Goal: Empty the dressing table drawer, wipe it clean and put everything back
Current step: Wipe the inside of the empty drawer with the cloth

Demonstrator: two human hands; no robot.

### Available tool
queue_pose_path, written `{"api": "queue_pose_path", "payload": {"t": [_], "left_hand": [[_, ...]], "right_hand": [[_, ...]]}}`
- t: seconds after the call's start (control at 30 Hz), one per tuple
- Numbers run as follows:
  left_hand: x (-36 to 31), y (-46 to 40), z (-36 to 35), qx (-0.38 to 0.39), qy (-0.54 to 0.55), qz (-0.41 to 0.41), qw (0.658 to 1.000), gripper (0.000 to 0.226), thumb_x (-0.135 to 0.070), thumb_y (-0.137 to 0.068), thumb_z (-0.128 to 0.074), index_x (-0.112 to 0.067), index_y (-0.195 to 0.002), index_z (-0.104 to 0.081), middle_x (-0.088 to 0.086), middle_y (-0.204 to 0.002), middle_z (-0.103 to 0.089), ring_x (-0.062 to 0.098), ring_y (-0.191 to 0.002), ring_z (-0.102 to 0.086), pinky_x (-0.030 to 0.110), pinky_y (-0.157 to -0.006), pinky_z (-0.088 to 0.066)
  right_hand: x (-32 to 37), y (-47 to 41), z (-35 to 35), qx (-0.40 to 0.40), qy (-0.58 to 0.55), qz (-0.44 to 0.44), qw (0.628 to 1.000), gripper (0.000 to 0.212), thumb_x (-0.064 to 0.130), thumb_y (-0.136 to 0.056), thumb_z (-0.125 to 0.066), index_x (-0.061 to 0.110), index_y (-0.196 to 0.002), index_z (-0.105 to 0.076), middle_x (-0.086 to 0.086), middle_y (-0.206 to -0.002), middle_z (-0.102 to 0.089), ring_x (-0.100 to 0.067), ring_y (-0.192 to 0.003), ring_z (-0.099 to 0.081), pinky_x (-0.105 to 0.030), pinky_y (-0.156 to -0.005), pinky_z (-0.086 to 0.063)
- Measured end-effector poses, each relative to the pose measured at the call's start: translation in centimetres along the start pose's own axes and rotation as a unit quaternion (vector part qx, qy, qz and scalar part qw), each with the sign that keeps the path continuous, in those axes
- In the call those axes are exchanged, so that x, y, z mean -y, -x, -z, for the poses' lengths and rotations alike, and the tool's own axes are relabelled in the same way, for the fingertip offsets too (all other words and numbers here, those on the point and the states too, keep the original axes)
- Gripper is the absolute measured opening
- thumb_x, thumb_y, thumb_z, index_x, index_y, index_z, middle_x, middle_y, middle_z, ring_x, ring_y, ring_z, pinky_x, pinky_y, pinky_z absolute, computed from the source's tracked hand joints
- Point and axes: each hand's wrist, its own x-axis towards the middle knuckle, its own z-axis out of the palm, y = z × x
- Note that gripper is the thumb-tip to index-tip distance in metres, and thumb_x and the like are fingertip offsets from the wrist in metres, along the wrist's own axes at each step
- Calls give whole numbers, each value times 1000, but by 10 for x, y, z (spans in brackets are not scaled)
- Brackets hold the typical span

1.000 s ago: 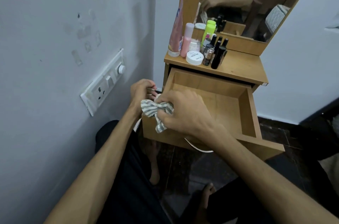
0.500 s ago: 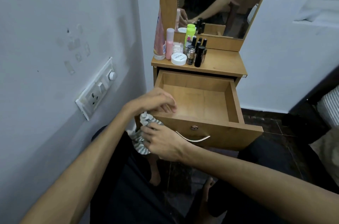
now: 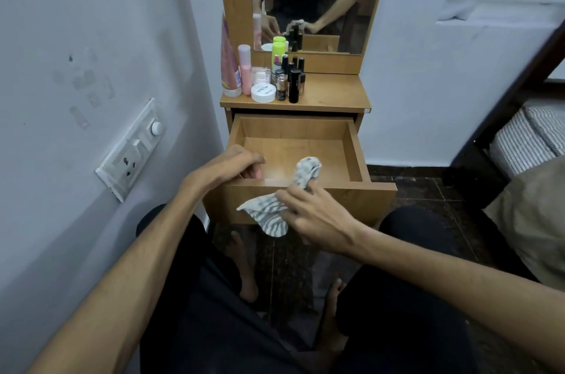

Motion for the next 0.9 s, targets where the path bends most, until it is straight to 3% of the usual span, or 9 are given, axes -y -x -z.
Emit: {"api": "queue_pose_path", "payload": {"t": [0.1,0.17,0.33,0.53,0.67,0.73,0.8,0.9], "left_hand": [[0,2,0,-8,-12,11,1000,48,-32,-100,-56,-14,-60,-76,1,-71,-75,10,-69,-64,29,-81,-47],[-3,3,-2,-19,-25,12,999,48,-31,-99,-55,-14,-60,-75,-2,-69,-74,13,-75,-63,30,-84,-46],[-12,7,-10,-38,-68,10,997,49,-31,-99,-54,-15,-57,-74,-5,-67,-73,13,-78,-63,31,-82,-43],[-17,17,-18,-80,-91,19,992,44,-36,-99,-54,-12,-67,-74,11,-90,-73,17,-84,-61,31,-77,-40],[-15,24,-20,-96,-79,16,992,38,-34,-98,-56,-12,-70,-72,16,-99,-73,22,-89,-63,28,-72,-39],[-13,25,-21,-92,-76,7,993,37,-34,-98,-56,-12,-73,-72,15,-97,-72,25,-94,-63,29,-74,-39],[-11,25,-20,-83,-75,6,994,38,-36,-99,-55,-12,-74,-70,10,-93,-68,20,-91,-60,31,-76,-37],[-9,23,-18,-66,-72,0,995,39,-46,-93,-54,-16,-76,-71,6,-93,-69,19,-91,-61,36,-82,-39]], "right_hand": [[-18,35,2,10,-11,-33,999,18,20,-81,-68,10,-95,-73,-14,-123,-60,-30,-112,-53,-45,-78,-49],[-30,58,0,30,-6,-46,998,21,19,-77,-76,10,-96,-72,-14,-119,-59,-31,-111,-51,-44,-75,-48],[-50,101,2,58,34,-60,996,18,15,-68,-73,10,-84,-68,-14,-107,-55,-33,-101,-54,-43,-64,-45],[-48,106,6,114,29,-98,988,17,13,-63,-83,12,-75,-71,-11,-98,-59,-28,-90,-58,-38,-54,-45],[-28,101,-16,244,22,-100,964,20,15,-84,-76,4,-101,-73,-15,-115,-62,-28,-97,-62,-40,-72,-54],[-19,94,-19,272,18,-84,959,17,14,-87,-69,4,-101,-73,-16,-115,-62,-31,-99,-62,-44,-76,-52],[-5,81,-13,221,16,-45,974,13,19,-81,-75,10,-90,-75,-11,-108,-64,-27,-94,-64,-41,-66,-46],[25,45,2,37,-11,28,999,30,28,-64,-85,16,-91,-77,-5,-104,-63,-22,-89,-63,-36,-56,-51]]}}
